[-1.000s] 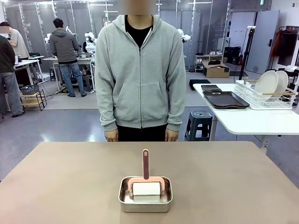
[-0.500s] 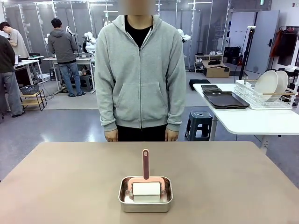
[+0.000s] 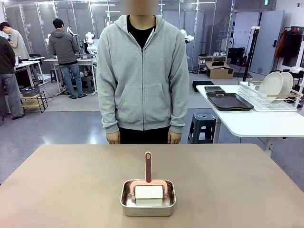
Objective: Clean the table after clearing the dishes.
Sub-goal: Place the Lint Roller back on top of the Airtight Container.
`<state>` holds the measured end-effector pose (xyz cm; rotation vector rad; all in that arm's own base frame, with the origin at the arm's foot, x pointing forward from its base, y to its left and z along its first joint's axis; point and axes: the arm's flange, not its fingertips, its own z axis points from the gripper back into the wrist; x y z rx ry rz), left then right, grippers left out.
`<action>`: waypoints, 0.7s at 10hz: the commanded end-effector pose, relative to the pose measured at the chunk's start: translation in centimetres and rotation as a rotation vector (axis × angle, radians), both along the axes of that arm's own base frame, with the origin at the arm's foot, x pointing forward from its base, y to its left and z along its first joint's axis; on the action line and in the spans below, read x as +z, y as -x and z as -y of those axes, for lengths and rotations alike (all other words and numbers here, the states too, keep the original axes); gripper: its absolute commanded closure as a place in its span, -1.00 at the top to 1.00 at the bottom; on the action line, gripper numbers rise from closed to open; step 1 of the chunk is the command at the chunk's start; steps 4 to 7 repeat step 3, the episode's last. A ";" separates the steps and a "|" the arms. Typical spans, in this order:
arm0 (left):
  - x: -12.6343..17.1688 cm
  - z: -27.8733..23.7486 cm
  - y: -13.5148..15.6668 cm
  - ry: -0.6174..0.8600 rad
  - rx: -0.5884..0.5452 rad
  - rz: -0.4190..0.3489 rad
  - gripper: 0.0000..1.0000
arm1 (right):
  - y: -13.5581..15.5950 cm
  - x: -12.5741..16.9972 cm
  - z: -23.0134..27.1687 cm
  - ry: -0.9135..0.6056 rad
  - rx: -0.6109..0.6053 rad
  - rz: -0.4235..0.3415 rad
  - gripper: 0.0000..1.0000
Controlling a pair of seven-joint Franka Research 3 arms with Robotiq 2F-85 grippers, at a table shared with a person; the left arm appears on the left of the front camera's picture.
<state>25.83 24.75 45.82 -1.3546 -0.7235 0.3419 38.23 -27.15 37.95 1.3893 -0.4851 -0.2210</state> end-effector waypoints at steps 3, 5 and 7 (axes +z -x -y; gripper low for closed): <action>0.3 -0.2 0.1 0.004 -0.003 0.018 1.00 | -0.1 0.2 0.0 0.001 0.007 0.011 1.00; 0.3 -0.2 0.1 0.004 -0.003 0.018 1.00 | -0.1 0.2 0.0 0.001 0.007 0.011 1.00; 0.3 -0.2 0.1 0.004 -0.003 0.018 1.00 | -0.1 0.2 0.0 0.001 0.007 0.011 1.00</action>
